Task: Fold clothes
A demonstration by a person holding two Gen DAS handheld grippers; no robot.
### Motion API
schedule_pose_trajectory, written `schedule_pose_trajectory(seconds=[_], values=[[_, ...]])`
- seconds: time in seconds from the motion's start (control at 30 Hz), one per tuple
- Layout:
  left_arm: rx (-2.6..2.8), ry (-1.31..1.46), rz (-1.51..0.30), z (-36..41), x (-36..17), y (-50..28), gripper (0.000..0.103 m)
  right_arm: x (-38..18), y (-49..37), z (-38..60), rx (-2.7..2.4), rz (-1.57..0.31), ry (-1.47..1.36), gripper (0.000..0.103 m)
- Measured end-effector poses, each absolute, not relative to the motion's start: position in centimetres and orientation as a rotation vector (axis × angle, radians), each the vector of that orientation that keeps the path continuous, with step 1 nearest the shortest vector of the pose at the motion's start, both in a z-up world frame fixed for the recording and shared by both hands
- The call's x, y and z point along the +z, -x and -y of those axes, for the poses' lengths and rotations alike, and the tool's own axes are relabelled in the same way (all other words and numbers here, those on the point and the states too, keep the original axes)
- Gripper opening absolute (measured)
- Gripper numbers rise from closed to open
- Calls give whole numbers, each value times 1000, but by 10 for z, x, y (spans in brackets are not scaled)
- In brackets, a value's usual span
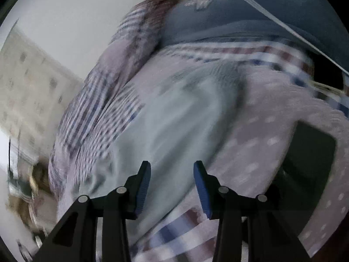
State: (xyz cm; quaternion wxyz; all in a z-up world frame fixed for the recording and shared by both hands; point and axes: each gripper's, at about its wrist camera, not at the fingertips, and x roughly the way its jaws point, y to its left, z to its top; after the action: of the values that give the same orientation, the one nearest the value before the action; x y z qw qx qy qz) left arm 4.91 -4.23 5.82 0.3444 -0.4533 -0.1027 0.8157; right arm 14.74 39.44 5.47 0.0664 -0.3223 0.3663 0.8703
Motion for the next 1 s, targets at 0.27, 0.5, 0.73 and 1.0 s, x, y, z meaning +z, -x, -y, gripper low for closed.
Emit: schedule_pose_trajectory(seconds=[0.27, 0.5, 0.73, 1.0], values=[[2439, 1122, 824, 169, 43, -51, 75, 88, -125, -247, 3002, -584, 1082, 49], [2515, 1161, 1335, 275, -3, -30, 76, 82, -119, -143, 3232, -161, 1164, 49], [2545, 1100, 1421, 309, -22, 3, 76, 50, -119, -73, 3276, 360, 1241, 49], [2627, 972, 1719, 365, -36, 36, 76, 25, -117, -62, 3227, 488, 1303, 49]])
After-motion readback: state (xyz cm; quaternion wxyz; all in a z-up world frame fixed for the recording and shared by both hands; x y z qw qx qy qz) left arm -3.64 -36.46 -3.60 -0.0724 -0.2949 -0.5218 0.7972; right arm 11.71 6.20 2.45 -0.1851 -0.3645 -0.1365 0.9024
